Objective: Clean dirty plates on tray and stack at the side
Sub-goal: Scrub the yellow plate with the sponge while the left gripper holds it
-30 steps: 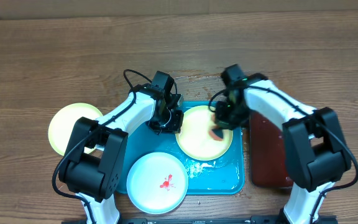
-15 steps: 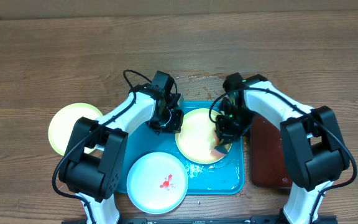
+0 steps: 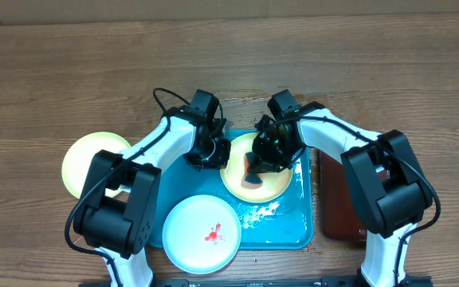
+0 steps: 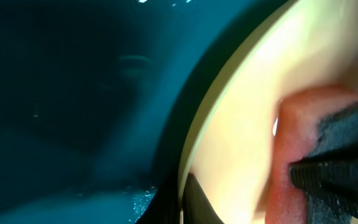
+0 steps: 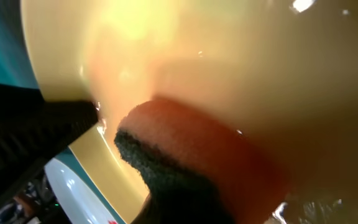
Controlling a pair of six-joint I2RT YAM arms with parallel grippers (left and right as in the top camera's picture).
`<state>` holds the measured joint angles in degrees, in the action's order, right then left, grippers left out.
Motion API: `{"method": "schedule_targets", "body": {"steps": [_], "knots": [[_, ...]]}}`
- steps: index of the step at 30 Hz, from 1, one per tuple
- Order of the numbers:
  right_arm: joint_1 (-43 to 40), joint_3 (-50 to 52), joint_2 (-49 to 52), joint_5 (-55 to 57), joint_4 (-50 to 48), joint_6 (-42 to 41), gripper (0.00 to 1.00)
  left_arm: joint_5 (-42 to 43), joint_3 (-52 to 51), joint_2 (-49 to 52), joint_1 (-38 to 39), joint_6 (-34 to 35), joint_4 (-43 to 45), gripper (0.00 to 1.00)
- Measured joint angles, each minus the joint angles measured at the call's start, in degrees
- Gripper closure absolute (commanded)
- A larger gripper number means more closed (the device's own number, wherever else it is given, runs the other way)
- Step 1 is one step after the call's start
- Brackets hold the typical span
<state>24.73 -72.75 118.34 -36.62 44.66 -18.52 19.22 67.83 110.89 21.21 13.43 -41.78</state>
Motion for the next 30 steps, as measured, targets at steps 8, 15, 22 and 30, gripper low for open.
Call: {"method": "schedule_targets", "body": {"steps": [8,15,22,30], "knots": [[-1.20,-0.17,0.28,0.39,-0.87,-4.20,0.96,-0.13,0.04,0.00,0.04,0.00,0.09,0.96],[-4.90,-1.79,-0.11,5.99,0.17,-5.31,0.96,-0.15,0.09,0.00,0.09,0.00,0.11,0.96],[-6.49,-3.52,-0.57,12.02,6.36,-4.94,0.96,-0.13,0.09,0.00,0.09,0.00,0.17,0.96],[-6.67,-4.09,-1.01,18.73,20.55,-2.89,0.96,0.72,0.09,0.00,0.20,-0.02,0.85,0.96]]}}
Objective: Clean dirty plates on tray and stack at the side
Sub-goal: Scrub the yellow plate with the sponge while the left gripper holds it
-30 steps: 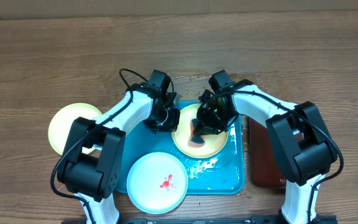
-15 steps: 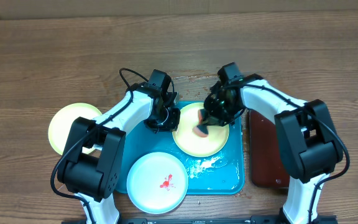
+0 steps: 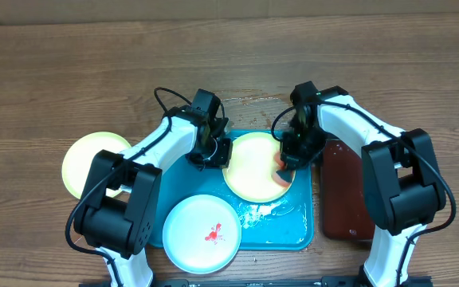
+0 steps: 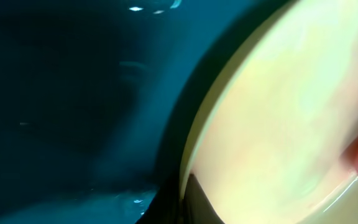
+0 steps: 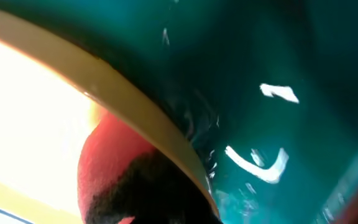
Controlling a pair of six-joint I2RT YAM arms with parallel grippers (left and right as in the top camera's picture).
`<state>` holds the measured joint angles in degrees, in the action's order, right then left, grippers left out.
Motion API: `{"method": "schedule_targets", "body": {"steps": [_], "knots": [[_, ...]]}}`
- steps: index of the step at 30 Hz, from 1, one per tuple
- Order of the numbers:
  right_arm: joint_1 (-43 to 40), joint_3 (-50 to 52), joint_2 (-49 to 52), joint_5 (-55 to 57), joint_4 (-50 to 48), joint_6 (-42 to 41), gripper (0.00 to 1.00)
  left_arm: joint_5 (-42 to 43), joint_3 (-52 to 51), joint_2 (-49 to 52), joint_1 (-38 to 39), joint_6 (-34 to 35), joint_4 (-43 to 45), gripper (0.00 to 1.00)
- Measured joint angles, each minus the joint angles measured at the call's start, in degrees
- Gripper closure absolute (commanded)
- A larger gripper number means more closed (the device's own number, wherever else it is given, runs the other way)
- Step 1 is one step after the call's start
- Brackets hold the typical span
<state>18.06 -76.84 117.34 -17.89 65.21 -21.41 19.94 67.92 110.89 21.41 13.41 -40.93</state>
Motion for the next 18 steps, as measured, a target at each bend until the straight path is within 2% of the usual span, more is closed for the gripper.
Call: {"method": "schedule_targets", "body": {"steps": [3,10,18], "knots": [[0.68,0.35,0.20,0.61,2.36,1.62,0.96,0.33,0.00,0.00,0.92,0.00,-0.15,0.96],[3.17,1.03,0.20,-2.19,1.18,8.74,0.96,0.17,0.00,0.00,0.85,0.00,-0.31,0.96],[11.65,1.95,0.92,-13.11,-10.01,11.58,0.96,-0.33,0.00,0.00,0.59,0.00,-0.87,0.96]]}}
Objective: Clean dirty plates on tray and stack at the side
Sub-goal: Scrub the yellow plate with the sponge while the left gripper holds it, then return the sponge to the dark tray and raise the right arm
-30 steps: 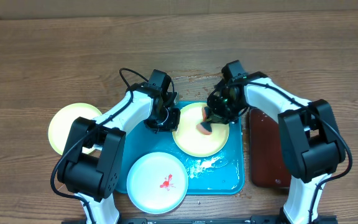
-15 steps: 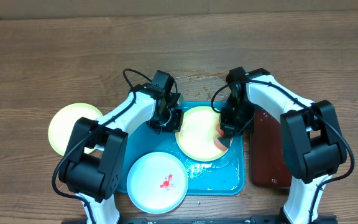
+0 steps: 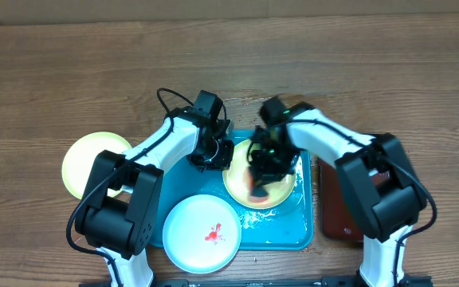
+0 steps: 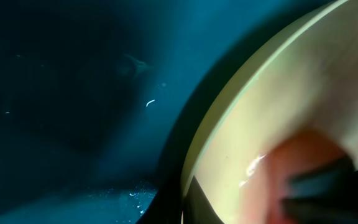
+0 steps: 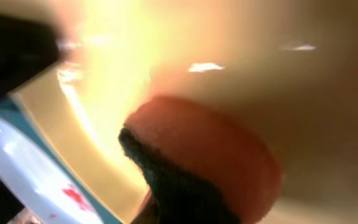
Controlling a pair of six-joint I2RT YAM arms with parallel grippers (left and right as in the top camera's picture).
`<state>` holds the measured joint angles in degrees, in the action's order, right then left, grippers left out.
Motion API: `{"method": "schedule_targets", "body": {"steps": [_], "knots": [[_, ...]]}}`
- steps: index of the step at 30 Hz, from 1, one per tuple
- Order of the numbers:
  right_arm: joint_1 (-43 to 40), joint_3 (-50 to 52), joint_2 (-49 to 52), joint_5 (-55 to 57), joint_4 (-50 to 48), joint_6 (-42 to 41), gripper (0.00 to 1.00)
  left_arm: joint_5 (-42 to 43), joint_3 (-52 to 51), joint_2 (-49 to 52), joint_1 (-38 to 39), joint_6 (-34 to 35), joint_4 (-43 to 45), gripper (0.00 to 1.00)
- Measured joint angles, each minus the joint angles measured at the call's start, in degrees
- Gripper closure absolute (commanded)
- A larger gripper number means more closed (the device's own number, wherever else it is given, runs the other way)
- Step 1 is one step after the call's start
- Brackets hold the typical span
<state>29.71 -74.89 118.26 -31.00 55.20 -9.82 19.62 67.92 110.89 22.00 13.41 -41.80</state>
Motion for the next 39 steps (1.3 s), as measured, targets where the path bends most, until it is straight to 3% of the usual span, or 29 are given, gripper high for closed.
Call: {"method": "schedule_targets", "body": {"steps": [8,15,21,28,32,36,39], "knots": [[-0.02,-0.35,0.26,-0.22,-0.44,-5.46,0.96,-0.11,0.00,0.00,0.00,0.00,-0.31,0.96],[-4.46,-4.26,-0.11,10.38,5.40,-7.54,0.96,-0.11,0.04,0.00,0.00,0.00,-0.42,0.96],[-6.01,-9.92,-0.81,19.10,12.28,-7.74,0.96,-0.09,0.07,0.00,0.00,0.00,-0.44,0.96],[-6.01,-18.14,-7.63,21.84,20.22,-6.99,0.96,-0.09,0.15,0.00,0.00,0.00,-0.50,0.96],[-6.51,-23.76,-11.28,26.86,29.92,-10.03,0.96,-0.09,0.17,0.00,0.00,0.00,-0.55,0.95],[-10.40,-25.11,-12.90,33.68,35.93,-14.03,0.96,-0.09,0.17,0.00,0.00,0.00,-0.55,0.96],[-15.67,-24.02,-12.87,36.22,35.06,-15.47,0.96,-0.09,0.17,0.00,0.00,0.00,-0.55,0.96]]}}
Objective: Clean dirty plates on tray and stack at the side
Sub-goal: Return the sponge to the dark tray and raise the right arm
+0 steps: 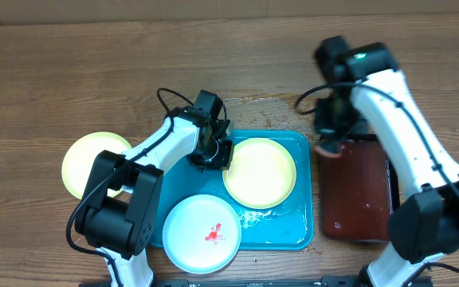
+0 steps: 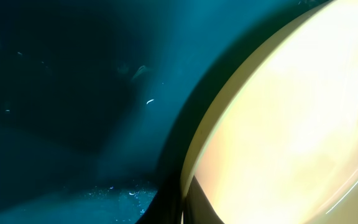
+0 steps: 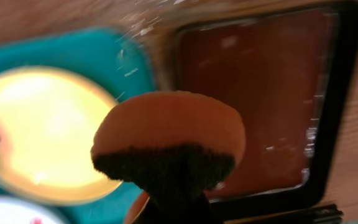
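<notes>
A pale yellow plate (image 1: 260, 172) lies on the teal tray (image 1: 302, 231); its face shows no stain. My left gripper (image 1: 215, 153) is shut on the plate's left rim (image 2: 194, 155), one finger on each side of the edge. A white plate (image 1: 202, 233) with a red smear sits at the tray's front left. My right gripper (image 1: 328, 145) is raised over the left edge of the dark brown tray (image 1: 357, 191), shut on an orange sponge (image 3: 169, 127) with a black scrubbing layer. Another yellow plate (image 1: 86, 162) rests on the table at the left.
Water drops glisten on the teal tray near the yellow plate. The dark brown tray (image 3: 253, 93) has a black rim and lies right of the teal one. Wooden tabletop surrounds both trays.
My right gripper has left the yellow plate's face with the sponge and now hangs above the brown tray's left edge. The left gripper still pinches the plate's rim.
The sponge was pressed on the yellow plate's middle, then at its right rim, then back on its face, with my left gripper holding the rim throughout. Now the sponge is off the plate and over the brown tray.
</notes>
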Controlling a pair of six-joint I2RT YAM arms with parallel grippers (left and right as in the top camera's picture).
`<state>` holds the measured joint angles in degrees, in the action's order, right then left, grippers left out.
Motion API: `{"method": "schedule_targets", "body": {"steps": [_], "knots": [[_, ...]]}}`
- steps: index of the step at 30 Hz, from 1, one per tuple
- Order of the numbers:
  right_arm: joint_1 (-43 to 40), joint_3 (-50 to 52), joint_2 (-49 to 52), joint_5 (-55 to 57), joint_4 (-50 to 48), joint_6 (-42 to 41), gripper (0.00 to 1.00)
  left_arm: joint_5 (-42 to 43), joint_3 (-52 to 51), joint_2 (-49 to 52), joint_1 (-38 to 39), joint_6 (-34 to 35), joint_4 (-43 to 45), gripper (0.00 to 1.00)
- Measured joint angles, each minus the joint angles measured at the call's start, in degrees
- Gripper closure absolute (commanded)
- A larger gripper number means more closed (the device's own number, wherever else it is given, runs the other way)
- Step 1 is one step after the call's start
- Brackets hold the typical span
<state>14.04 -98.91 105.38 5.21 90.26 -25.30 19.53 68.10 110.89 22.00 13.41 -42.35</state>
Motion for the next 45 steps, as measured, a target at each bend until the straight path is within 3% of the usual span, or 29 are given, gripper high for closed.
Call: {"method": "schedule_targets", "body": {"steps": [8,16,19,20,21,22,31,45], "knots": [[-14.60,11.85,0.00,-1.42,-10.67,-0.52,0.96,0.00,0.04,0.00,0.00,0.00,-0.07,0.96],[-18.05,29.42,0.04,-6.73,-21.14,-0.13,0.96,0.00,0.04,0.00,0.00,0.00,-0.07,0.96],[-18.01,32.30,0.04,-8.09,-23.74,-0.42,0.65,0.00,0.04,0.00,0.00,0.00,-0.07,0.96],[-18.01,32.89,0.04,-8.31,-24.35,-0.39,0.34,0.00,0.04,0.00,0.00,0.00,-0.07,0.95],[-18.01,33.38,0.04,-8.74,-24.90,-0.24,0.13,0.00,0.04,0.00,0.00,0.00,-0.07,0.96],[-18.01,33.81,0.04,-9.07,-25.38,0.04,0.00,0.00,0.04,0.00,0.00,-0.02,-0.07,0.96],[-18.01,31.50,0.00,-10.97,-21.77,2.21,0.00,0.00,0.04,0.00,0.00,0.00,-0.07,0.96],[-18.01,7.37,-9.57,-11.15,-6.10,4.92,0.00,0.00,0.09,0.00,0.02,-0.02,-0.11,0.96]]}}
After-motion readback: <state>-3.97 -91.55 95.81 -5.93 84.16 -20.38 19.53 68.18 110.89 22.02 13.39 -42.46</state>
